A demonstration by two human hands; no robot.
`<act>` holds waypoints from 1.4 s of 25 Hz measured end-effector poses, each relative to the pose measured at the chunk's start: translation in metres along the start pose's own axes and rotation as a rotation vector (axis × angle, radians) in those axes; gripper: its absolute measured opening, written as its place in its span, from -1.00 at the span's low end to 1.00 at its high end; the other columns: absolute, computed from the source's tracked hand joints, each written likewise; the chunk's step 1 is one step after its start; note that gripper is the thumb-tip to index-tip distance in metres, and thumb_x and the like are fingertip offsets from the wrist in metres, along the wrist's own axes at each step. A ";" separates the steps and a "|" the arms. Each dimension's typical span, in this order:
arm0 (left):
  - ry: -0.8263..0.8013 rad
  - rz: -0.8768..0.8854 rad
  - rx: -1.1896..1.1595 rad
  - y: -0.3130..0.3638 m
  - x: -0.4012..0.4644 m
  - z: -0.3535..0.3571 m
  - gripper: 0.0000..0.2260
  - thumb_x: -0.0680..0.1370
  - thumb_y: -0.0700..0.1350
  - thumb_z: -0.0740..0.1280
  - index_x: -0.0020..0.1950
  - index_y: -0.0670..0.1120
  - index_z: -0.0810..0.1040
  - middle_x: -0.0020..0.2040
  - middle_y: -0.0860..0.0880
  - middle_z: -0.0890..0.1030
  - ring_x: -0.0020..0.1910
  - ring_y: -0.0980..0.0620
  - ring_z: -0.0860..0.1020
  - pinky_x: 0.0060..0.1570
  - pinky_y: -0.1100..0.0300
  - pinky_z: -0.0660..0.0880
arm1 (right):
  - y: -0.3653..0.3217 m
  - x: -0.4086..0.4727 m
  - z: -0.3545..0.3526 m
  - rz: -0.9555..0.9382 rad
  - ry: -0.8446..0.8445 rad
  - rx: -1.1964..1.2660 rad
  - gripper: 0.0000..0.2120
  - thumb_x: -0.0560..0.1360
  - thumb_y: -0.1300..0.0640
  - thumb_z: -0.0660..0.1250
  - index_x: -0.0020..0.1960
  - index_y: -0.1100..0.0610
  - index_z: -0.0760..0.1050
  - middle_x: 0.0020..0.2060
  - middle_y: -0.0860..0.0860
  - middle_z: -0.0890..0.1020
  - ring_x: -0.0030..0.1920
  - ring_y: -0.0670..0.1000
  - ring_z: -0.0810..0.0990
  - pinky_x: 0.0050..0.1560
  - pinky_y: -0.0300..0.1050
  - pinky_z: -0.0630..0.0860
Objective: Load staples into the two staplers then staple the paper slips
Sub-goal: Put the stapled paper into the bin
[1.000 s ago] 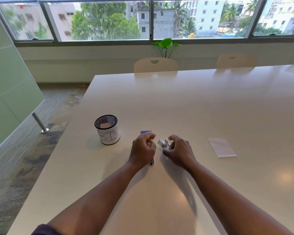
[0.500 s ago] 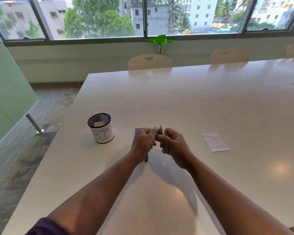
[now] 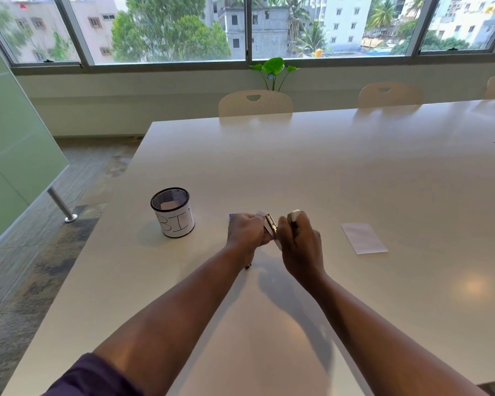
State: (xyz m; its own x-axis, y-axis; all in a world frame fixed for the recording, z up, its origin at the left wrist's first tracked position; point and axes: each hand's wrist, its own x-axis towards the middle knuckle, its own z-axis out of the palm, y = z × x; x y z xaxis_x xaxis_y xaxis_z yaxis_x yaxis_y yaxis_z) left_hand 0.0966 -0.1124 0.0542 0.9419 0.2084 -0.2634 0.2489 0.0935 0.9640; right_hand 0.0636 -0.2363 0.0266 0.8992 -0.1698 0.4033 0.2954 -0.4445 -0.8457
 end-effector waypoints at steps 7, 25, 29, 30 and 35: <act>-0.011 0.178 0.246 0.003 0.025 -0.015 -0.88 0.61 -0.28 0.34 -0.06 -0.13 0.64 -0.09 -0.17 0.67 -0.30 0.03 0.66 -0.33 0.22 0.62 | 0.008 -0.004 -0.012 0.036 -0.006 -0.072 -0.90 0.39 0.01 0.40 -0.26 0.00 0.62 -0.37 -0.09 0.65 -0.32 -0.14 0.59 -0.28 -0.28 0.45; -0.173 0.357 1.130 -0.006 0.041 -0.010 -0.72 0.57 -0.16 0.27 0.13 0.11 0.69 0.11 0.09 0.71 0.23 -0.06 0.56 0.09 0.07 0.26 | 0.003 -0.011 -0.012 0.197 -0.622 -0.557 -0.05 0.33 -0.07 0.33 0.64 -0.03 0.00 0.05 0.07 0.67 0.08 0.14 0.61 -0.01 -0.04 0.53; -0.210 0.423 1.174 -0.007 0.044 -0.014 -0.74 0.56 -0.14 0.29 0.09 0.14 0.70 0.08 0.04 0.70 0.22 -0.12 0.50 0.03 0.03 0.23 | 0.008 0.000 -0.011 0.134 -0.690 -0.471 -0.13 0.46 -0.12 0.39 0.64 -0.08 0.02 -0.03 0.00 0.70 0.02 0.08 0.63 0.03 0.00 0.55; -0.231 0.414 1.181 -0.006 0.045 -0.015 -0.75 0.56 -0.13 0.31 0.09 0.16 0.70 0.09 0.04 0.69 0.22 -0.11 0.47 0.03 0.02 0.23 | 0.010 0.005 -0.012 0.131 -0.711 -0.443 -0.16 0.49 -0.11 0.40 0.64 -0.09 0.04 -0.05 -0.01 0.70 0.00 0.06 0.63 0.02 0.00 0.55; -0.303 0.324 1.169 0.001 0.049 -0.016 -0.70 0.53 -0.17 0.33 0.16 0.16 0.68 0.13 0.07 0.65 0.24 -0.06 0.44 0.01 0.07 0.19 | 0.012 0.033 -0.010 0.098 -0.810 -0.413 -0.21 0.50 0.00 0.48 0.61 -0.15 0.15 -0.12 -0.09 0.64 -0.09 -0.04 0.59 -0.08 -0.13 0.46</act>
State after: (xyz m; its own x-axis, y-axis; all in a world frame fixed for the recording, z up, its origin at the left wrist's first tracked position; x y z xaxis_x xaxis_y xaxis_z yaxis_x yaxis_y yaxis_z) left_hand 0.1397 -0.0869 0.0416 0.9726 -0.1866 -0.1387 -0.0990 -0.8722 0.4790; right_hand 0.0938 -0.2558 0.0336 0.9118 0.3765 -0.1641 0.2071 -0.7665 -0.6079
